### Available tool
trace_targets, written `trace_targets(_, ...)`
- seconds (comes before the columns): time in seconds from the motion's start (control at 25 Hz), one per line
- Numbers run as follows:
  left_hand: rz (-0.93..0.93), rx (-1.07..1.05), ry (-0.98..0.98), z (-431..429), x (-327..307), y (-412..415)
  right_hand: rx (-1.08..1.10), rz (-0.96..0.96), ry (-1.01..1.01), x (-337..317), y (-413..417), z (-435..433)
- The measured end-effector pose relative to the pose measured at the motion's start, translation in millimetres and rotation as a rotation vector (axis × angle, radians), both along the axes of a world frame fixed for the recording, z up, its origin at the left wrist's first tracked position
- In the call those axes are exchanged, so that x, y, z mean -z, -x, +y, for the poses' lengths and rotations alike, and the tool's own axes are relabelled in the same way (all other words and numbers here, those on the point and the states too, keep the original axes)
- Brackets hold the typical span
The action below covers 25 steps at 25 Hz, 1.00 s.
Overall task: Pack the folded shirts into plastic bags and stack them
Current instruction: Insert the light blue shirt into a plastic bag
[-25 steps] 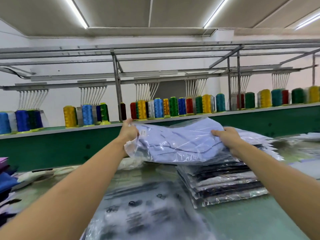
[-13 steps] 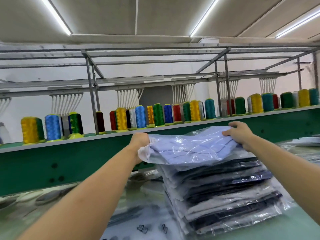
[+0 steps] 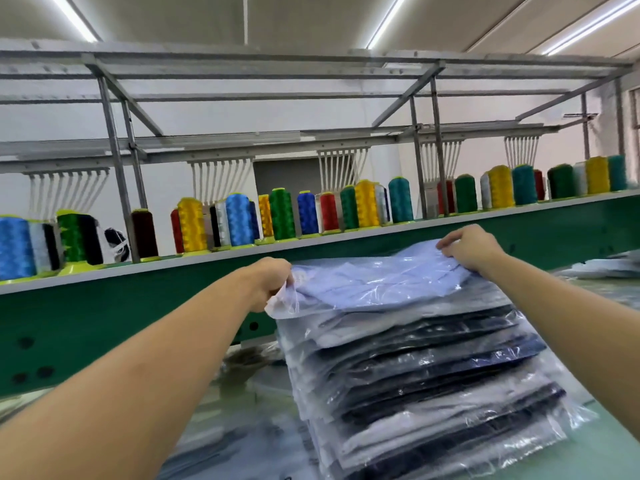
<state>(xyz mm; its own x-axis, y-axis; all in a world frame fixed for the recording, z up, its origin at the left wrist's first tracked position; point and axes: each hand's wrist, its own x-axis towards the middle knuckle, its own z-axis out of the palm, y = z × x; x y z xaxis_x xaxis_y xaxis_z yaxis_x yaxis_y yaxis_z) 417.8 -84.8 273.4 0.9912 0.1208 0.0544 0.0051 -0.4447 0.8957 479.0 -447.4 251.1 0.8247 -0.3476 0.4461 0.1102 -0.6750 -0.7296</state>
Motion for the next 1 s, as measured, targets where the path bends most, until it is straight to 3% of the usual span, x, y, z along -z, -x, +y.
trace_targets(0.28, 0.039, 0.044, 0.082, -5.8, 18.0, -12.1, 0.078, -0.030, -0.003, 9.2, -12.9, -7.3)
trace_targets(0.6, -0.001, -0.029, 0.118, 15.8, 12.5, 20.1, 0.126, -0.275, 0.021, 2.5, 12.8, 1.2)
trace_targets(0.8, 0.107, 0.004, -0.003, 26.7, 3.7, 75.0, -0.053, -0.304, 0.008, -3.5, 67.4, 47.5)
trace_targets(1.0, -0.144, -0.054, -0.158, 34.9, -1.1, 136.3, -0.308, -0.313, -0.019, 2.4, 134.7, 132.3)
